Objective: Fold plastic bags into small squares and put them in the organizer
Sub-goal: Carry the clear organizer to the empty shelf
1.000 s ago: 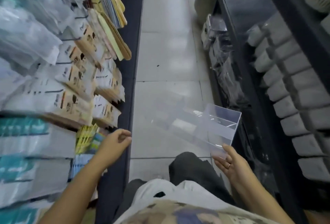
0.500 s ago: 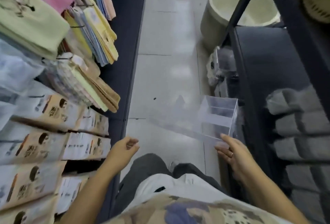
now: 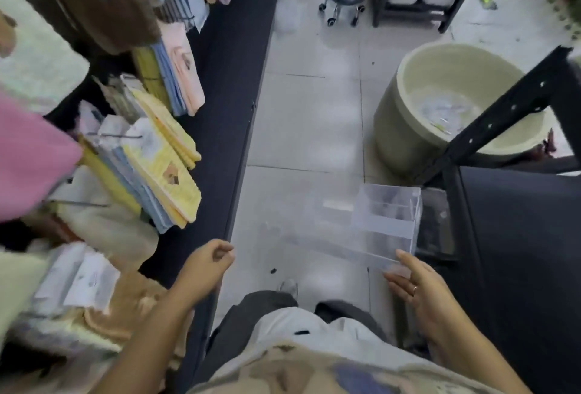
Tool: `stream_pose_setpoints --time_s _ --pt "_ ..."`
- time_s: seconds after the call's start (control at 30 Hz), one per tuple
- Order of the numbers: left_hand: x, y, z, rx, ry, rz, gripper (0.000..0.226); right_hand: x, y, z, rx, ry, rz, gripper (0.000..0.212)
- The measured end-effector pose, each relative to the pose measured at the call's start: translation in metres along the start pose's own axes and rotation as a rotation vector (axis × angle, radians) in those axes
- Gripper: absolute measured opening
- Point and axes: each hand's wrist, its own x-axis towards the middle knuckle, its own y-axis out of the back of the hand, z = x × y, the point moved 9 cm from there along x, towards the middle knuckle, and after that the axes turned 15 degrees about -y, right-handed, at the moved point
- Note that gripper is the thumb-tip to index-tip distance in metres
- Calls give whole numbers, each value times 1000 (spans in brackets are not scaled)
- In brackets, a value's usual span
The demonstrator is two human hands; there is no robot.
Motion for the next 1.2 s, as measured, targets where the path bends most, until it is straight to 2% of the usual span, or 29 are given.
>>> stream_pose_setpoints --time_s 0.13,0.23,0.4,0.73,0.9,1.03,1.2 --pt "147 35 83 56 -114 -1 12 52 -24 -96 14 -4 28 81" --pt "249 40 130 85 -154 -32 15 103 -47 -166 50 -11 34 88" --pt "397 37 171 19 -122 -24 13 194 -93 -281 96 -38 31 69" --pt "632 91 222 -65 76 23 12 358 -205 -588 -37 -24 -31 35" --pt "764 132 225 -97 152 121 12 435 -287 -739 -134 27 -122 56" --pt "895 167 249 -95 156 134 12 505 -329 -844 -99 31 -47 26" --pt "1077 219 327 -55 68 122 12 568 -376 -972 -58 5 -13 24"
